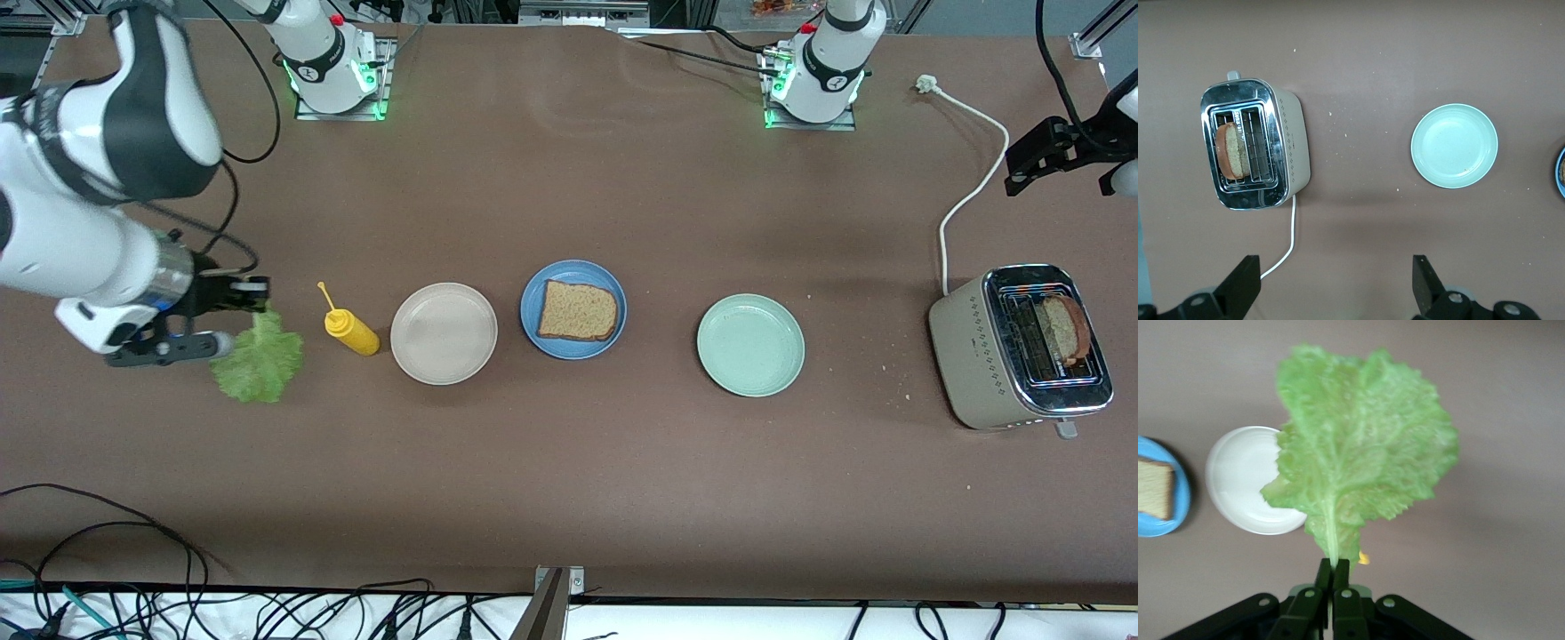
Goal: Make sandwich in blue plate with both arms
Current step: 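Carry the lettuce onto the bread on the blue plate and release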
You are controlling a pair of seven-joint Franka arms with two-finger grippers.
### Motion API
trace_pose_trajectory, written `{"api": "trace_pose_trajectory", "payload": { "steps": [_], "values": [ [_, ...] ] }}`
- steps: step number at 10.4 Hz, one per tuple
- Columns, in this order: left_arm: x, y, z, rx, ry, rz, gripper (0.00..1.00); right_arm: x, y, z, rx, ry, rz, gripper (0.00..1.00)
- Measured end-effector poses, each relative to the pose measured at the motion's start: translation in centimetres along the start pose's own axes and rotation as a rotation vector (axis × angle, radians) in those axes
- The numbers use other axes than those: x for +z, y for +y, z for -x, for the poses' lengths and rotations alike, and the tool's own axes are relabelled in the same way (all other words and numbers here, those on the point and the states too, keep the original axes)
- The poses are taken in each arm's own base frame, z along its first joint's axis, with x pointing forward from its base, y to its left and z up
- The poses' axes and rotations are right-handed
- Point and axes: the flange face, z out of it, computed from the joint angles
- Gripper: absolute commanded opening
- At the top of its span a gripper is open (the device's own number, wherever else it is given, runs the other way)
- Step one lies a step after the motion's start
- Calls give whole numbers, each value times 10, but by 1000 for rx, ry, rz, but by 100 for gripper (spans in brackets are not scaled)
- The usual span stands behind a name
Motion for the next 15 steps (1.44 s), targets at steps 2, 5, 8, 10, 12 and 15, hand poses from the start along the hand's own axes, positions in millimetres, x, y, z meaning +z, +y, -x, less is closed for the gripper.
{"api": "trace_pose_trajectory", "payload": {
  "steps": [2,5,8,10,12,15],
  "values": [
    [0,0,0,0,0,0,100,-11,-85,7,-120,25,-2,0],
    [0,0,0,0,-1,0,100,27,-186,7,-133,56,-8,0],
    [0,0,0,-1,-1,0,100,92,-291,12,-52,94,-29,0],
    [0,-1,0,-1,-2,0,100,140,-325,14,-47,75,-24,0],
    [0,-1,0,-1,-2,0,100,202,-346,16,-23,26,-5,0],
    [0,-1,0,-1,-2,0,100,258,-367,28,28,-86,-54,27]
  ]
}}
